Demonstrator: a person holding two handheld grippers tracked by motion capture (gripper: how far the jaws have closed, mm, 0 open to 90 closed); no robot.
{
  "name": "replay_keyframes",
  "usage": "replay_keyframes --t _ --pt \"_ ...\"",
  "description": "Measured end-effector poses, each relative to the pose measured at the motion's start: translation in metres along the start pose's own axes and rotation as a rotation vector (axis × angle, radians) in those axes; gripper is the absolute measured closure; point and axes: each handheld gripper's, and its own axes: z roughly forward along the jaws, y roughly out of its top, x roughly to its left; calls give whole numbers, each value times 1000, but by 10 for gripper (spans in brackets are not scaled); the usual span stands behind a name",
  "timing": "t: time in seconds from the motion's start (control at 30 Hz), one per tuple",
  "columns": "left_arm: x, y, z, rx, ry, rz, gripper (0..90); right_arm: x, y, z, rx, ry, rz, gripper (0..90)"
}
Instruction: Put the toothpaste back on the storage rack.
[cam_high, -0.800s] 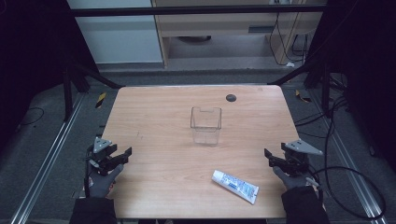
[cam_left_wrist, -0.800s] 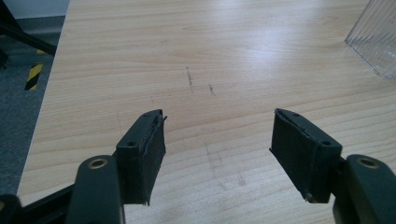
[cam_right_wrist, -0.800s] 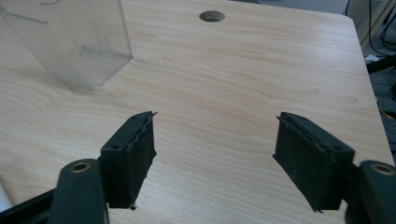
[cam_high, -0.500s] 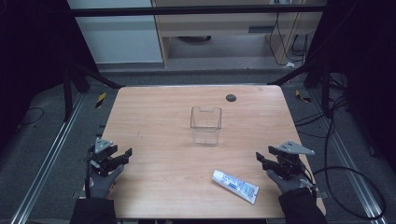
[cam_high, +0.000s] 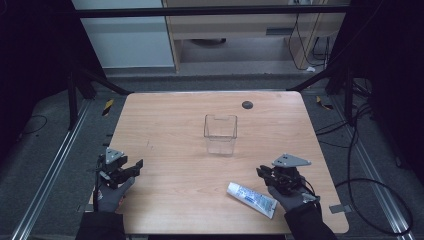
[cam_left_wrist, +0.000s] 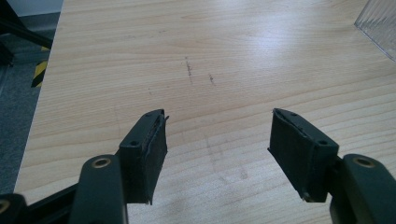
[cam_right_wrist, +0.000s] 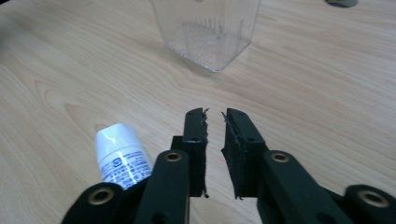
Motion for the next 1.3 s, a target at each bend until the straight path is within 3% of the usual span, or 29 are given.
replay_keyframes --t 0.13,0.43,0.77,1.3 --pt "-1 0 0 0 2 3 353 10 0 9 38 18 -16 898" --pt "-2 0 2 12 11 20 353 29 0 28 97 62 -23 900" --pt "-3 0 3 20 16 33 352 39 -3 46 152 75 -25 900" --pt "-4 0 3 22 14 35 351 48 -3 51 178 109 -35 900"
